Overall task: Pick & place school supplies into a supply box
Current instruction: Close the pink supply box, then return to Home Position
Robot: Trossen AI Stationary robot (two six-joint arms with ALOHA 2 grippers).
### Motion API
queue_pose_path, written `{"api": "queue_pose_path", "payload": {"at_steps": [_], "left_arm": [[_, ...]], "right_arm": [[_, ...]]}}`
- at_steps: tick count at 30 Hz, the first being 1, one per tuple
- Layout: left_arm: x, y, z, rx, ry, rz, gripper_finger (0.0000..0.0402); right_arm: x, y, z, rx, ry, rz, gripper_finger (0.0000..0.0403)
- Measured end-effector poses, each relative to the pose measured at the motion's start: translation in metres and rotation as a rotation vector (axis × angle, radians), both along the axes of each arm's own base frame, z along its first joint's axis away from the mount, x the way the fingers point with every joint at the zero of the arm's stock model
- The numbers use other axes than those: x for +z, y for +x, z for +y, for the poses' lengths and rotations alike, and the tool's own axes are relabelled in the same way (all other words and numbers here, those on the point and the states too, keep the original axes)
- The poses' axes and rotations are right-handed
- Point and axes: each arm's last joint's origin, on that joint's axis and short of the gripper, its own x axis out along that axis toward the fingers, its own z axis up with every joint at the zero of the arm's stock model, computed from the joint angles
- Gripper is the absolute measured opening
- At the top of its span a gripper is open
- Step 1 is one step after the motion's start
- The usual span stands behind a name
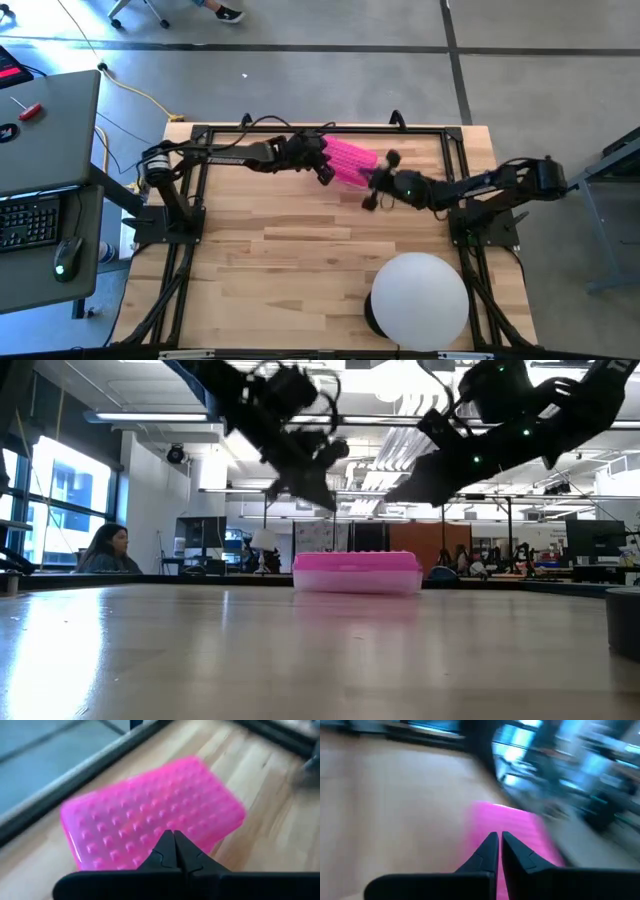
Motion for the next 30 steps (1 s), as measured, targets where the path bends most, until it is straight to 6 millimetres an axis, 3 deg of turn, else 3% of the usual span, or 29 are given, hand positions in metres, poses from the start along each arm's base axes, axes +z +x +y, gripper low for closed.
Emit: {"api": "queue_pose_path", "payload": {"at_steps": [2, 8, 12, 15, 20, 22, 25, 30], "left_arm": [[-0.012, 0.002, 0.007, 0.004, -0.030, 0.015, 0.0017], [-0.050, 0.010, 0.018, 0.003, -0.145, 0.072, 0.0010], [-0.053, 0.010, 0.018, 0.003, -0.155, 0.083, 0.0013], [-0.053, 0.010, 0.018, 0.008, -0.154, 0.092, 0.0018], [-0.049, 0.009, 0.017, -0.024, -0.166, 0.077, 0.0010], [-0.038, 0.006, 0.014, -0.058, -0.176, 0.051, 0.0011], [-0.006, -0.001, 0.008, -0.102, -0.127, -0.017, 0.0026], [0.052, -0.040, -0.004, -0.116, -0.001, -0.010, 0.0027]], "right_arm": [[0.001, -0.005, -0.012, -0.081, 0.017, 0.002, 0.0000], [-0.022, -0.007, -0.037, -0.065, 0.226, 0.023, 0.0000], [-0.045, -0.006, -0.045, -0.073, 0.370, 0.069, 0.0000], [-0.055, -0.004, -0.046, -0.095, 0.383, 0.099, 0.0000], [-0.045, -0.003, -0.041, -0.078, 0.319, 0.079, 0.0000], [-0.035, -0.006, -0.035, -0.028, 0.291, 0.074, 0.0000], [-0.003, -0.012, -0.028, 0.047, 0.210, -0.012, 0.0000], [0.040, -0.045, -0.017, 0.072, 0.078, -0.016, 0.0000]]}}
